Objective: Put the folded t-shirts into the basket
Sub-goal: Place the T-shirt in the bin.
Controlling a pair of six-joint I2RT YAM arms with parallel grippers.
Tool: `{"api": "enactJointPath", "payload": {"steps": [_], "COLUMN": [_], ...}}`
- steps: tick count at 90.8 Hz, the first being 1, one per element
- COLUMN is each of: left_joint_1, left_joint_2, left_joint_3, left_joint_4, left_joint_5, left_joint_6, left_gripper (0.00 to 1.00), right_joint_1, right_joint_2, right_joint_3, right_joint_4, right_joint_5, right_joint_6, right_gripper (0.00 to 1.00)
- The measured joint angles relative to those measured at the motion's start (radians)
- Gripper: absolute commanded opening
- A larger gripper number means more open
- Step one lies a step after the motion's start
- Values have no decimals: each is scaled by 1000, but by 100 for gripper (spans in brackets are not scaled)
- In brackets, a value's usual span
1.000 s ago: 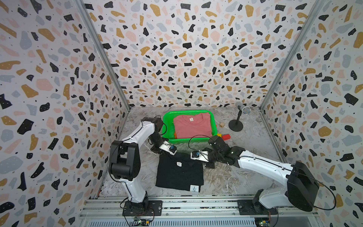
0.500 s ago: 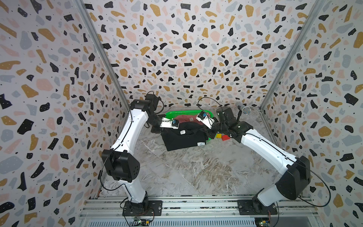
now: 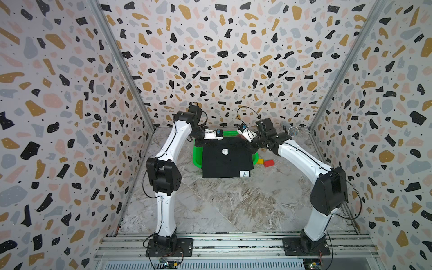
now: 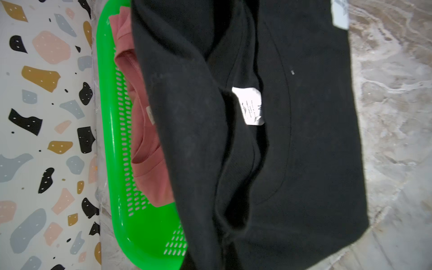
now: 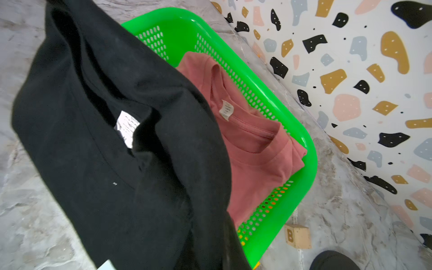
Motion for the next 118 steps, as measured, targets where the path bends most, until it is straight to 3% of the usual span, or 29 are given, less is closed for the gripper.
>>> {"api": "enactJointPath", "payload": {"steps": [18, 69, 79, 82, 88, 93, 97, 109, 115, 118], "left_joint_1": [-6, -6, -6, -6, -6, -8, -10, -16, -18, -19], "left_joint_2": [122, 188, 214, 221, 235, 242, 245, 251, 251, 251], "left_joint_3": [121, 102, 97, 97, 96, 88, 75, 55, 60, 69], "left_joint_4": [52, 222, 235, 238, 248, 275, 306, 396, 431, 442], "left_joint_5": [-24, -71, -73, -73, -76, -91, -110, -186, -236, -265], "left_joint_6": [-27, -59, -58, -59, -66, -89, -108, -182, -227, -254], "left_gripper": [0, 0, 1, 11, 65, 96, 100, 100, 100, 100], "right_joint_1": [-48, -79, -82, -82, -84, -86, -87, -92, -93, -94], "right_joint_2": [119, 306, 335, 343, 364, 381, 395, 419, 417, 412], "right_joint_3": [121, 280, 305, 312, 327, 343, 359, 404, 417, 422], "right_joint_4": [-22, -29, -29, -30, -30, -31, -30, -26, -25, -24], "right_joint_5": [-5, -15, -14, -13, -9, 2, 19, 124, 172, 191], "right_joint_6": [-14, -26, -25, -25, -21, -5, -2, 57, 96, 108], "right_gripper": [0, 0, 8, 11, 24, 45, 59, 80, 85, 95]}}
